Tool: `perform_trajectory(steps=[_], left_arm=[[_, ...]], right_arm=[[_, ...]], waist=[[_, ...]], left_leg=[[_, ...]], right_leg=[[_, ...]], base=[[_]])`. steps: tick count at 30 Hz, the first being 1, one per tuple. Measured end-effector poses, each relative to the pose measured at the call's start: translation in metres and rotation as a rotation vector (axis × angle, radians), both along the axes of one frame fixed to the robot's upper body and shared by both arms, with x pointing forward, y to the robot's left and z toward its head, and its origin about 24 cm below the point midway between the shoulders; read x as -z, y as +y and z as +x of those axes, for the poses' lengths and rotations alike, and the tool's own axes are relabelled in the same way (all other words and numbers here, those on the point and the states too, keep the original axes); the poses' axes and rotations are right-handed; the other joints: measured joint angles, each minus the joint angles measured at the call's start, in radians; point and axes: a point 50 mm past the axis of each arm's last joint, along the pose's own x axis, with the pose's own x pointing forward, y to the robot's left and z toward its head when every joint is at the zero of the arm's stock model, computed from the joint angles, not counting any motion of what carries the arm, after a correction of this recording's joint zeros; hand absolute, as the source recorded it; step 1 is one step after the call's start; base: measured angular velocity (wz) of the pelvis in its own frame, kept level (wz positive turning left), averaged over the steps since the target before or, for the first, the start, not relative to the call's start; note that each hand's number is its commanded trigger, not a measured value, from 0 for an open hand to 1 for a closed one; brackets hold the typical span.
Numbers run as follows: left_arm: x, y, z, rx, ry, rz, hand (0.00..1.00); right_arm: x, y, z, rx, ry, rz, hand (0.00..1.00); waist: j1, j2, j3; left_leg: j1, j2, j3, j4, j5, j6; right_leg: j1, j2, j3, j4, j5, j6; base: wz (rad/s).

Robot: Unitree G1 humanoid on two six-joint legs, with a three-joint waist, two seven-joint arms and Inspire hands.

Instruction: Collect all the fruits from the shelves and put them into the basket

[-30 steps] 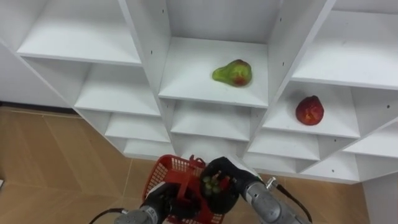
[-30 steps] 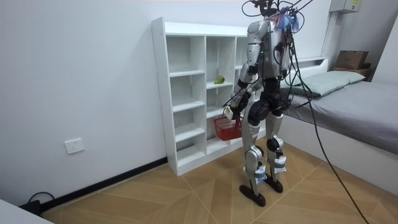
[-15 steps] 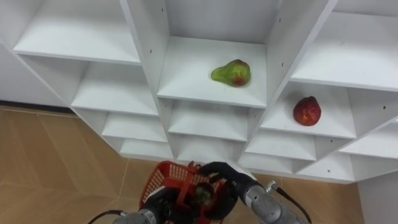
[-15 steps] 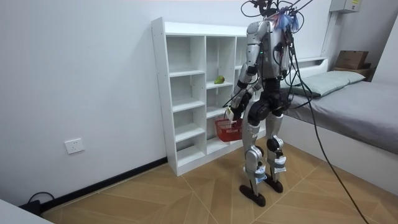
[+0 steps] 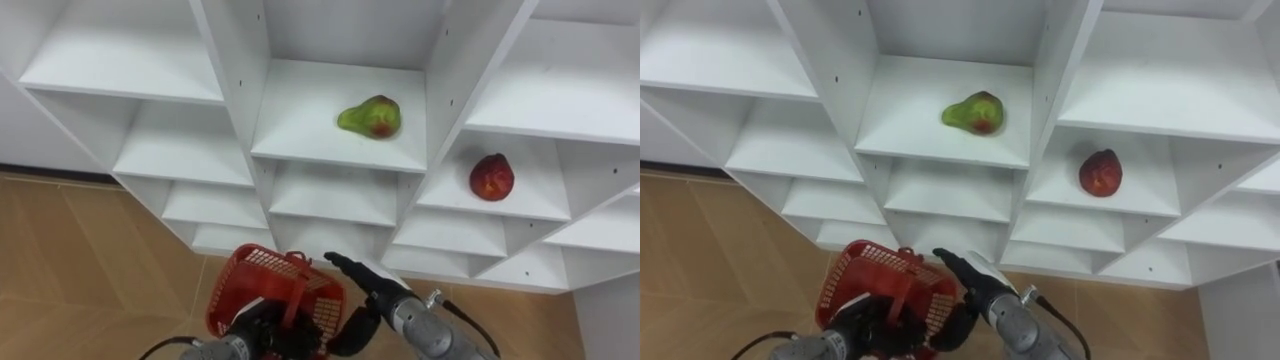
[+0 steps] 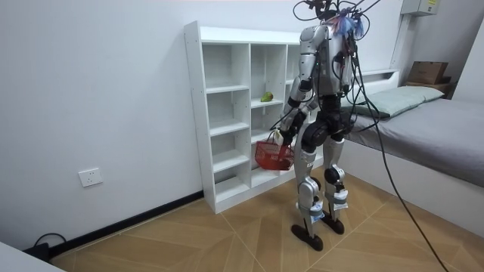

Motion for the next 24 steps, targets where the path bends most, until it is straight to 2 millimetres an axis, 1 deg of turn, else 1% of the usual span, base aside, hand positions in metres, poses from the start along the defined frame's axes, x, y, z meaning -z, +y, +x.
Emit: perform_trajectory(steps=[4,9,15,21,24], left_arm=[[0.002,0.002,-0.002,-0.006,0.011,0.007,1.0],[0.002,0.0,-0.001,-0.021,0.011,-0.006,1.0],[0.001,0.001,0.0,-0.121,0.02,-0.056,1.0],[0.003,0.002,-0.003,-0.232,0.032,-0.076,1.0],[0.003,0.006,-0.002,-0.32,0.038,-0.102,1.0]], right_arm=[[-0.001,-0.004,0.002,0.018,-0.001,0.017,0.0],[-0.006,-0.006,0.005,0.01,-0.032,0.015,0.0],[-0.005,-0.007,0.003,0.015,-0.035,0.008,0.0],[-0.011,-0.005,0.001,0.021,-0.082,0.014,0.0],[-0.025,-0.002,0.002,-0.014,-0.157,0.022,0.0]], waist=[[0.001,0.0,0.0001],[0.002,0.001,0.0006],[0.009,-0.001,0.0006],[0.011,-0.017,0.0002],[0.013,-0.033,0.0005]], left_leg=[[0.004,0.0,-0.003,-0.002,0.0,0.0],[0.014,0.001,-0.004,-0.005,0.0,0.0],[0.027,0.0,0.001,-0.012,0.0,0.0],[0.047,0.0,-0.002,-0.016,0.0,0.0],[0.064,0.0,-0.002,-0.018,0.0,0.0]], right_leg=[[0.003,0.0,-0.002,-0.001,0.0,0.0],[0.011,-0.001,-0.003,-0.001,0.0,0.0],[0.018,0.0,-0.005,0.0,0.0,0.0],[0.037,0.0,-0.004,-0.001,0.0,0.0],[0.052,0.0,-0.005,-0.001,0.0,0.0]], base=[[0.0],[0.0],[-0.02],[0.01],[0.0]])
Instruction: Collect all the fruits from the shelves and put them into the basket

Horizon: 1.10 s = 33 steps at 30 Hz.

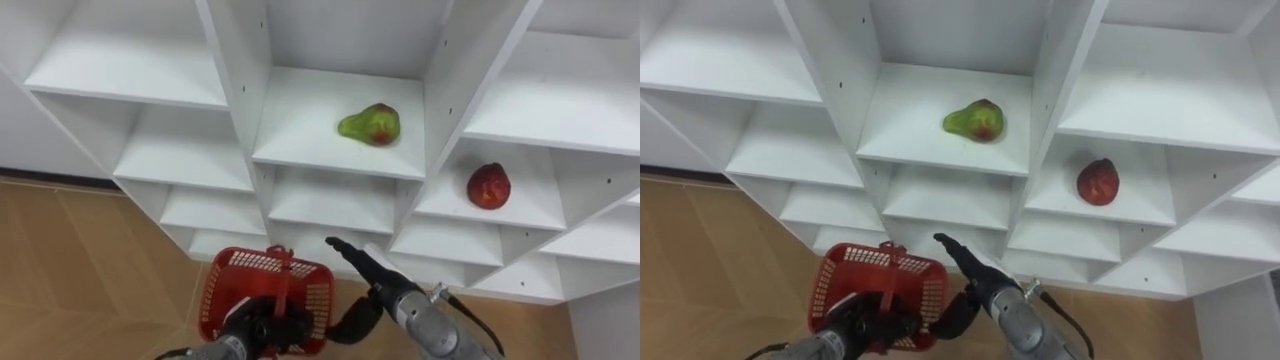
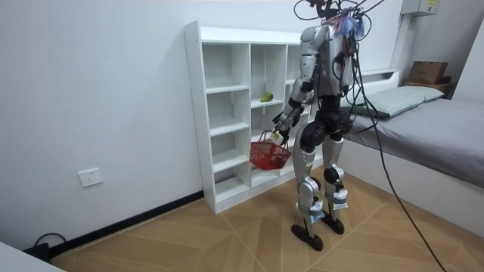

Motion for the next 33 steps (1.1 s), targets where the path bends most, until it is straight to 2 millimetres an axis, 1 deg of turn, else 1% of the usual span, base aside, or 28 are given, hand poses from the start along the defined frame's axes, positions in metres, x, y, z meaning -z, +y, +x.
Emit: perform_trajectory(steps=[1,2,4,6,7,8,9,10,11,12,14,15,16,17,19,21,22,23,24,26,28,31,33], left_arm=[[0.0,0.002,0.001,-0.025,0.0,-0.005,1.0],[0.0,0.003,0.001,-0.033,-0.001,-0.003,1.0],[0.0,0.007,0.001,-0.062,0.003,0.017,1.0],[0.002,0.011,-0.002,-0.087,0.017,0.032,1.0],[0.003,0.014,-0.004,-0.103,0.022,0.035,1.0],[0.004,0.017,-0.006,-0.116,0.032,0.041,1.0],[0.005,0.018,-0.008,-0.124,0.041,0.046,1.0],[0.008,0.02,-0.012,-0.136,0.062,0.063,1.0],[0.01,0.021,-0.014,-0.144,0.074,0.073,1.0],[0.01,0.022,-0.015,-0.148,0.077,0.078,1.0],[0.01,0.022,-0.016,-0.162,0.082,0.08,1.0],[0.01,0.022,-0.015,-0.163,0.082,0.082,1.0],[0.01,0.023,-0.015,-0.172,0.082,0.089,1.0],[0.01,0.026,-0.015,-0.189,0.08,0.092,1.0],[0.009,0.028,-0.014,-0.212,0.08,0.093,1.0],[0.009,0.03,-0.012,-0.218,0.076,0.102,1.0],[0.008,0.03,-0.011,-0.218,0.071,0.104,1.0],[0.007,0.031,-0.01,-0.218,0.07,0.108,1.0],[0.007,0.033,-0.01,-0.219,0.07,0.111,1.0],[0.007,0.037,-0.01,-0.22,0.068,0.123,1.0],[0.007,0.041,-0.01,-0.233,0.069,0.126,1.0],[0.007,0.041,-0.011,-0.247,0.072,0.12,1.0],[0.007,0.041,-0.012,-0.247,0.076,0.121,1.0]], right_arm=[[-0.004,0.001,0.002,-0.01,-0.028,-0.008,0.0],[-0.006,0.001,0.002,-0.011,-0.039,-0.008,0.0],[-0.012,0.002,0.004,-0.021,-0.069,-0.003,0.0],[-0.015,0.005,0.005,-0.028,-0.085,-0.001,0.0],[-0.021,0.007,0.007,-0.042,-0.11,-0.01,0.0],[-0.03,0.008,0.01,-0.052,-0.146,-0.002,0.0],[-0.035,0.009,0.012,-0.058,-0.167,0.004,0.0],[-0.044,0.011,0.014,-0.067,-0.206,0.013,0.0],[-0.051,0.011,0.016,-0.074,-0.243,0.012,0.0],[-0.054,0.011,0.016,-0.078,-0.259,0.009,0.0],[-0.066,0.01,0.019,-0.091,-0.31,0.0,0.0],[-0.07,0.01,0.02,-0.092,-0.325,0.002,0.0],[-0.077,0.011,0.023,-0.094,-0.357,0.008,0.0],[-0.083,0.012,0.027,-0.096,-0.389,0.007,0.0],[-0.092,0.01,0.035,-0.083,-0.426,0.009,0.0],[-0.103,0.009,0.045,-0.07,-0.455,0.028,0.0],[-0.112,0.01,0.052,-0.062,-0.481,0.047,0.0],[-0.12,0.009,0.058,-0.048,-0.505,0.068,0.0],[-0.124,0.008,0.061,-0.038,-0.517,0.077,0.0],[-0.135,0.006,0.068,0.001,-0.552,0.115,0.0],[-0.139,0.002,0.071,0.033,-0.568,0.13,0.0],[-0.144,-0.007,0.075,0.088,-0.582,0.15,0.0],[-0.147,-0.012,0.077,0.108,-0.597,0.149,0.0]], waist=[[0.0,-0.009,-0.0005],[0.001,-0.014,-0.0005],[0.001,-0.029,-0.0034],[0.002,-0.038,-0.0035],[0.001,-0.044,-0.0054],[-0.001,-0.049,-0.0055],[0.0,-0.052,-0.0064],[0.001,-0.059,-0.0106],[0.001,-0.068,-0.0112],[0.001,-0.073,-0.0104],[0.021,-0.091,-0.0098],[0.024,-0.095,-0.0105],[0.026,-0.105,-0.0106],[0.025,-0.115,-0.008],[0.026,-0.127,-0.0078],[0.026,-0.132,-0.0067],[0.025,-0.133,-0.0055],[0.028,-0.134,-0.0054],[0.028,-0.134,-0.0053],[0.033,-0.142,-0.0033],[0.033,-0.147,-0.0006],[0.033,-0.152,0.0004],[0.038,-0.156,0.0]], left_leg=[[0.004,0.0,0.0,-0.001,0.0,0.0],[0.006,0.0,0.0,-0.001,0.0,0.0],[0.013,0.0,0.003,0.0,0.0,0.0],[0.025,0.0,0.006,-0.001,0.0,0.0],[0.025,0.0,0.006,0.0,0.0,0.0],[0.024,-0.001,0.004,0.0,0.0,0.0],[0.025,-0.001,0.004,0.001,0.0,0.0],[0.026,-0.001,0.001,0.003,0.0,0.0],[0.031,-0.001,-0.006,0.004,0.0,0.0],[0.035,-0.001,-0.008,0.004,0.001,-0.001],[0.044,-0.001,-0.01,0.006,0.001,-0.001],[0.045,-0.001,-0.011,0.007,0.001,-0.001],[0.044,-0.002,-0.015,0.012,0.001,-0.001],[0.04,-0.002,-0.019,0.017,0.0,-0.001],[0.034,-0.002,-0.026,0.02,0.0,-0.002],[0.024,-0.003,-0.029,0.023,0.0,-0.002],[0.022,-0.003,-0.03,0.026,0.0,-0.002],[0.022,-0.003,-0.032,0.026,0.0,-0.002],[0.022,-0.003,-0.033,0.026,0.0,-0.002],[0.022,-0.003,-0.037,0.025,0.0,-0.002],[0.02,-0.005,-0.048,0.037,0.001,-0.003],[0.024,-0.008,-0.056,0.037,0.001,-0.003],[0.027,-0.009,-0.056,0.036,0.001,-0.002]], right_leg=[[0.004,0.0,0.0,0.0,0.0,0.0],[0.007,0.0,0.0,0.0,0.0,0.0],[0.015,0.0,-0.003,0.0,0.0,0.0],[0.025,0.0,0.004,0.0,0.0,0.0],[0.025,0.0,0.004,0.0,0.0,0.0],[0.025,0.0,0.003,0.0,0.0,0.0],[0.025,0.0,0.004,0.001,0.0,0.0],[0.029,0.0,0.003,0.0,0.0,0.0],[0.037,0.0,0.002,0.0,0.0,0.0],[0.041,0.001,0.003,0.0,0.0,0.0],[0.052,0.001,0.002,0.0,0.0,0.0],[0.054,0.001,0.002,0.0,0.0,0.0],[0.057,0.001,0.001,0.0,0.0,0.0],[0.057,0.002,0.0,0.0,0.0,0.0],[0.058,0.003,-0.003,0.0,0.0,-0.001],[0.056,0.001,-0.017,0.002,0.001,-0.002],[0.055,0.0,-0.024,0.001,0.002,-0.003],[0.057,0.0,-0.027,0.002,0.002,-0.003],[0.057,0.001,-0.028,0.001,0.002,-0.003],[0.057,0.002,-0.028,0.001,0.002,-0.003],[0.061,0.001,-0.031,0.001,0.002,-0.003],[0.068,-0.001,-0.024,-0.001,0.002,-0.003],[0.071,-0.002,-0.025,-0.001,0.002,-0.002]], base=[[0.0],[0.0],[0.0],[-0.02],[-0.04],[-0.04],[0.0],[0.09],[0.12],[0.11],[0.02],[0.05],[0.07],[0.07],[0.1],[0.1],[0.1],[0.09],[0.06],[0.05],[0.15],[0.13],[0.03]])
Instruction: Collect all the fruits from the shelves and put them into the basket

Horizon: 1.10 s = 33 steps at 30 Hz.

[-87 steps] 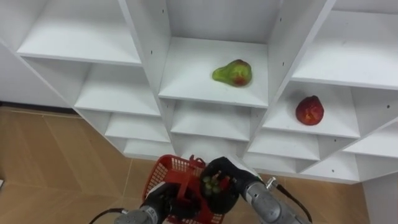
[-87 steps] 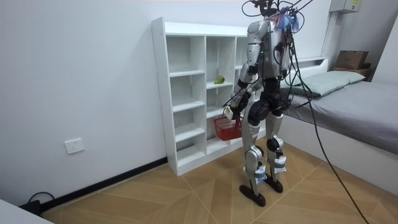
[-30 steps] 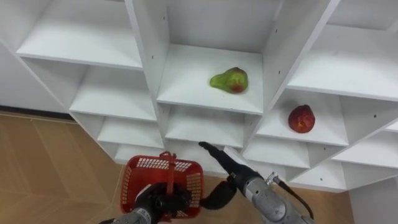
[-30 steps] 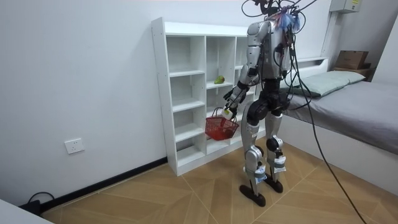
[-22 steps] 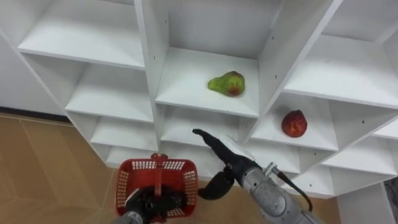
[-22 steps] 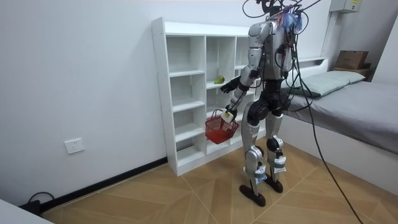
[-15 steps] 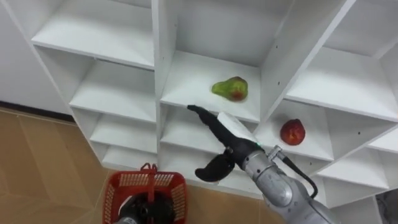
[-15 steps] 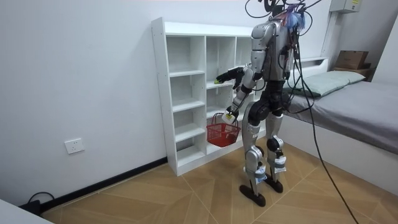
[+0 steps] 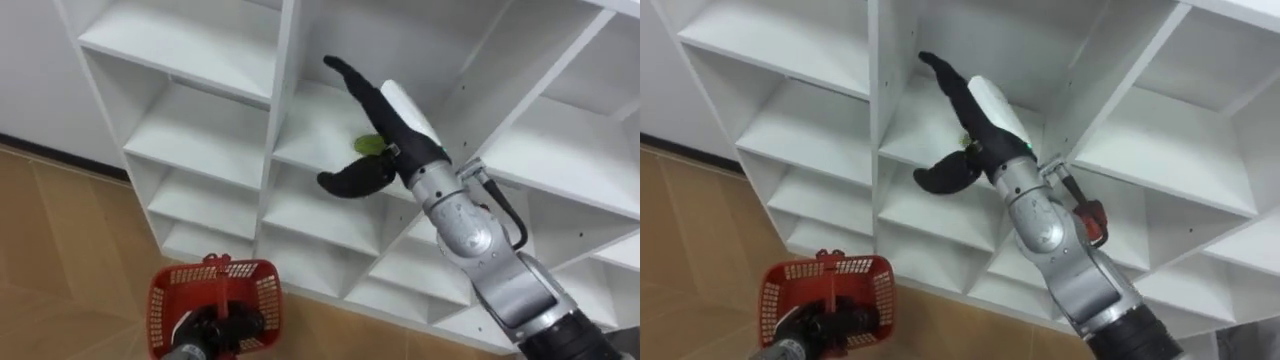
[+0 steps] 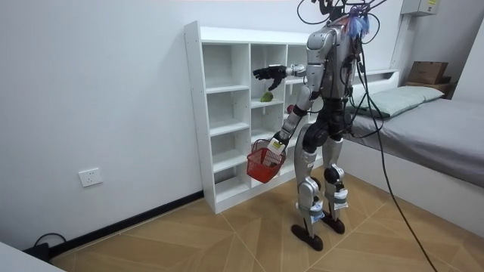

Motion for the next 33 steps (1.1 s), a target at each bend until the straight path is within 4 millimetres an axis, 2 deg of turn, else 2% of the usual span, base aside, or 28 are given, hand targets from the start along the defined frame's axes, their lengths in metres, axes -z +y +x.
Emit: perform_trajectory(steps=[2,5,8,13,16,20,27,32,33], left_arm=[[0.0,0.002,0.0,-0.013,0.002,0.001,1.0],[0.002,0.006,-0.004,-0.051,0.034,-0.01,1.0],[0.002,0.007,-0.004,-0.06,0.044,-0.008,1.0],[0.002,0.01,-0.004,-0.057,0.053,0.008,1.0],[0.002,0.01,-0.004,-0.009,0.057,0.036,1.0],[0.002,0.011,-0.005,0.022,0.071,0.041,1.0],[-0.001,0.012,-0.002,0.049,0.053,0.037,1.0],[0.0,0.012,-0.005,0.056,0.065,0.031,1.0],[0.001,0.012,-0.008,0.054,0.069,0.028,1.0]], right_arm=[[-0.006,-0.007,0.004,0.028,-0.02,0.001,0.0],[-0.01,-0.02,0.012,0.091,-0.015,0.009,0.0],[-0.012,-0.036,0.03,0.194,0.002,0.004,0.0],[-0.017,-0.051,0.042,0.301,-0.008,0.006,0.0],[-0.008,-0.063,0.046,0.365,0.028,0.004,0.0],[0.012,-0.077,0.05,0.43,0.139,0.005,0.0],[0.014,-0.08,0.055,0.452,0.203,0.108,0.0],[0.017,-0.081,0.055,0.464,0.221,0.15,0.0],[0.017,-0.082,0.055,0.474,0.22,0.148,0.0]], waist=[[0.004,-0.015,0.0047],[0.006,-0.031,0.0038],[0.012,-0.035,0.0018],[0.014,-0.037,0.0003],[0.016,-0.044,-0.0059],[0.024,-0.045,-0.0064],[0.014,-0.044,-0.0062],[0.017,-0.037,-0.004],[0.018,-0.033,-0.0014]], left_leg=[[0.0,0.001,0.001,-0.004,0.0,0.0],[-0.003,0.002,0.0,-0.003,0.0,0.0],[-0.006,0.001,0.0,0.001,0.0,0.0],[-0.016,0.0,-0.017,0.006,0.0,0.0],[-0.035,-0.002,-0.03,0.016,0.0,0.0],[-0.049,-0.007,-0.048,0.023,0.001,0.002],[-0.092,-0.008,-0.056,0.045,0.003,0.002],[-0.105,-0.009,-0.059,0.054,0.003,0.002],[-0.109,-0.01,-0.061,0.056,0.003,0.002]], right_leg=[[-0.002,0.001,-0.005,-0.002,0.0,0.0],[-0.003,0.001,-0.016,-0.002,0.0,0.0],[-0.003,0.0,-0.024,-0.001,0.0,0.0],[-0.004,0.0,-0.033,-0.001,0.0,0.0],[-0.013,-0.001,-0.055,0.0,0.0,0.0],[-0.019,-0.005,-0.063,0.0,0.0,0.0],[-0.042,-0.007,-0.083,0.0,0.0,0.001],[-0.049,-0.006,-0.084,0.0,0.0,0.001],[-0.05,-0.006,-0.087,0.0,0.0,0.001]], base=[[0.0],[0.0],[0.0],[0.09],[0.15],[0.09],[0.09],[0.02],[0.06]])
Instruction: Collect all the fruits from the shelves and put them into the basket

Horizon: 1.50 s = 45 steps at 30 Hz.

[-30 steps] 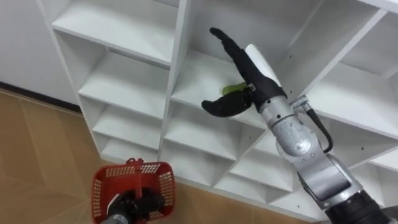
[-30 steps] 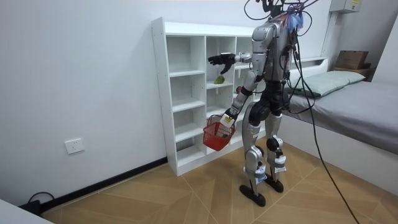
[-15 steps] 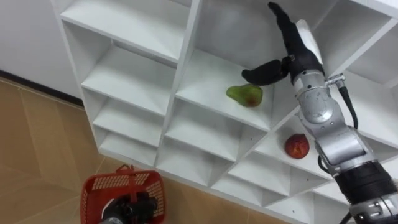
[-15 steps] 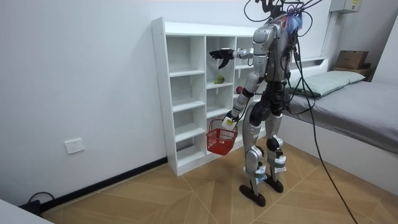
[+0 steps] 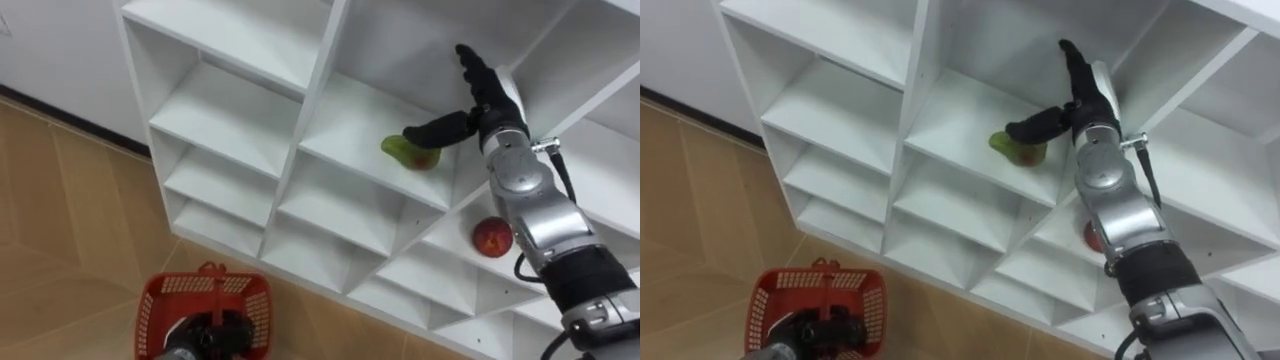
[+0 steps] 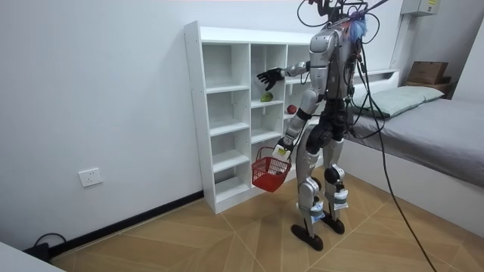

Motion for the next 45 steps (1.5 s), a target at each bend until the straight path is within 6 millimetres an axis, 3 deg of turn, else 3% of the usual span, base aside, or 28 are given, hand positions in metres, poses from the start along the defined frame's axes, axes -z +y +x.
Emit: perform_trajectory(steps=[3,5,10,25,45], left_arm=[[0.003,-0.002,-0.006,0.019,0.026,0.0,1.0],[0.004,-0.004,-0.009,0.028,0.035,0.0,1.0],[0.004,-0.005,-0.008,0.053,0.036,0.006,1.0],[0.004,-0.001,-0.009,0.061,0.038,0.01,1.0],[0.003,-0.004,-0.007,0.114,0.027,0.005,1.0]], right_arm=[[0.011,-0.003,-0.002,0.023,0.042,-0.013,0.0],[0.024,-0.005,-0.005,0.033,0.093,-0.035,0.0],[0.042,-0.009,-0.01,0.048,0.18,-0.044,0.0],[0.039,-0.009,-0.006,0.038,0.185,-0.042,0.0],[0.048,-0.015,-0.009,0.037,0.234,-0.041,0.0]], waist=[[0.017,0.018,0.0062],[0.035,0.028,0.0051],[0.05,0.029,0.0046],[0.044,0.021,0.0055],[0.045,0.028,0.008]], left_leg=[[-0.003,0.0,-0.013,-0.001,0.0,0.0],[-0.015,-0.002,-0.016,-0.001,0.001,-0.002],[-0.018,-0.006,-0.021,-0.005,0.008,-0.004],[-0.019,-0.012,-0.015,-0.002,0.014,0.006],[-0.031,-0.014,-0.016,0.008,0.014,0.006]], right_leg=[[-0.001,-0.001,-0.014,0.0,0.0,0.0],[-0.011,-0.001,-0.017,0.001,0.0,0.0],[-0.013,-0.004,-0.023,0.001,0.0,0.0],[-0.012,-0.015,-0.023,0.003,0.001,0.002],[-0.012,-0.013,-0.04,0.003,0.001,0.002]], base=[[0.08],[0.03],[0.07],[0.0],[0.01]])
